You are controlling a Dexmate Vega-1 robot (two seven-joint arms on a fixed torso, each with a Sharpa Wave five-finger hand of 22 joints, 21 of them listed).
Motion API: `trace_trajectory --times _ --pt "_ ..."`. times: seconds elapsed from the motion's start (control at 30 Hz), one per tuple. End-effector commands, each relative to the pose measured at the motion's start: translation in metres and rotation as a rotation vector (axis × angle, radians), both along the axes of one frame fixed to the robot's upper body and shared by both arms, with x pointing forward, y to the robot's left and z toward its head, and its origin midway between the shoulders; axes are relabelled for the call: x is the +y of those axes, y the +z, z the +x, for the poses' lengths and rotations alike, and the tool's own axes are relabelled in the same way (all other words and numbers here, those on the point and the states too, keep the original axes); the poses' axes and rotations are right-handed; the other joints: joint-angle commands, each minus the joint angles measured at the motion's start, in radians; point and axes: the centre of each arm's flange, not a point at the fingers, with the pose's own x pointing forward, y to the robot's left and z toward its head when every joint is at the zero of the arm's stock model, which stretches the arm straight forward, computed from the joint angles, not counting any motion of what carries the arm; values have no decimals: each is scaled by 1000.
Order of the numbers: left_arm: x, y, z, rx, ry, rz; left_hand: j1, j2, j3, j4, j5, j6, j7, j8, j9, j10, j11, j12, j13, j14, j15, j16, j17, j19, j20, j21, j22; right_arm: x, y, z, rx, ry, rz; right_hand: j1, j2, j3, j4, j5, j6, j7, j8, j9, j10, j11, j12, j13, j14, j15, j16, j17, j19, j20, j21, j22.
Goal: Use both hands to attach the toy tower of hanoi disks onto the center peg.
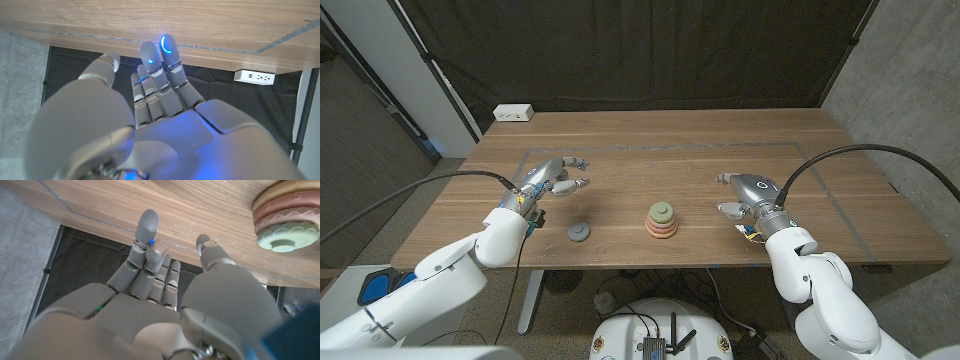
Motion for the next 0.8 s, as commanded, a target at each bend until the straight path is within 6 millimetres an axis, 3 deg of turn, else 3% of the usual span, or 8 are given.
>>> trace_trajectory --times 0.03,0.8 --pt "0 -1 7 10 13 -23 -7 2 -2 -3 -1 -5 2 0 4 -4 -3 -3 4 5 -54 2 0 9 -137 2 2 -17 -6 3 -35 -72 -4 8 5 3 -5 -6 12 -3 3 3 8 -2 8 3 13 -49 5 4 8 -63 0 3" --pt "-9 -6 5 35 35 42 -9 2 -4 -3 -5 -9 4 0 4 -15 0 -8 1 4 -54 4 1 9 -137 1 1 -30 -24 19 -43 -91 -23 -1 7 -1 2 -7 27 -7 15 14 37 -2 14 10 4 -47 -5 2 -8 -60 -4 3"
